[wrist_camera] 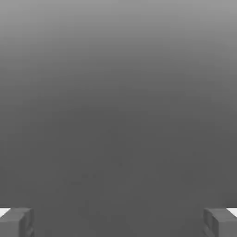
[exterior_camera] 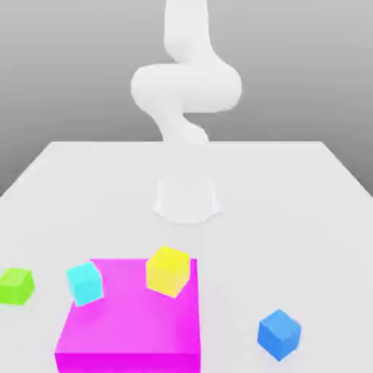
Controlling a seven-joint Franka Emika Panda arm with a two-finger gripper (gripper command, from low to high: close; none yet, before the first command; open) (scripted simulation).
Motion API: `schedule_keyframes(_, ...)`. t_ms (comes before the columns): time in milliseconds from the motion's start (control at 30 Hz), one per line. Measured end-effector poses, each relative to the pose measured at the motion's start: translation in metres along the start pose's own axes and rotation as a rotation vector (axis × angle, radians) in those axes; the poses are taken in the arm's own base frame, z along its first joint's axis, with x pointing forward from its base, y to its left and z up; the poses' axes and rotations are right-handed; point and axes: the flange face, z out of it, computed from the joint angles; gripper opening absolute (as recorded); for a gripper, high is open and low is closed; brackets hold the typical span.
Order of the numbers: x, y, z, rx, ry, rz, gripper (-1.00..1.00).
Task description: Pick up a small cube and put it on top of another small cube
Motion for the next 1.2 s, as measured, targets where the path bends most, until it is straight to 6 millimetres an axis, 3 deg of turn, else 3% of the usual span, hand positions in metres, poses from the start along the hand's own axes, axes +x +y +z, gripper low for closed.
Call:
schedule_keyframes(133, -0.023, -0.008, 0.083, -0.062, -0.103, -0.087, 0.0)
schedule_keyframes(300, -0.067, -0.008, 0.177, -0.132, -0.229, -0.196, 0.0)
schedule_keyframes(500, -0.139, 0.01, 0.275, -0.21, -0.382, -0.33, 0.0)
schedule_keyframes(633, -0.2, 0.029, 0.329, -0.254, -0.488, -0.43, 0.0)
schedule_keyframes(833, -0.285, 0.08, 0.392, -0.324, -0.639, -0.552, 0.0)
schedule_keyframes(1000, -0.322, 0.11, 0.438, -0.333, -0.659, -0.569, 0.0)
schedule_keyframes(1033, -0.326, 0.114, 0.444, -0.333, -0.66, -0.569, -1.0)
schedule_keyframes(1200, -0.326, 0.114, 0.444, -0.333, -0.66, -0.569, -1.0)
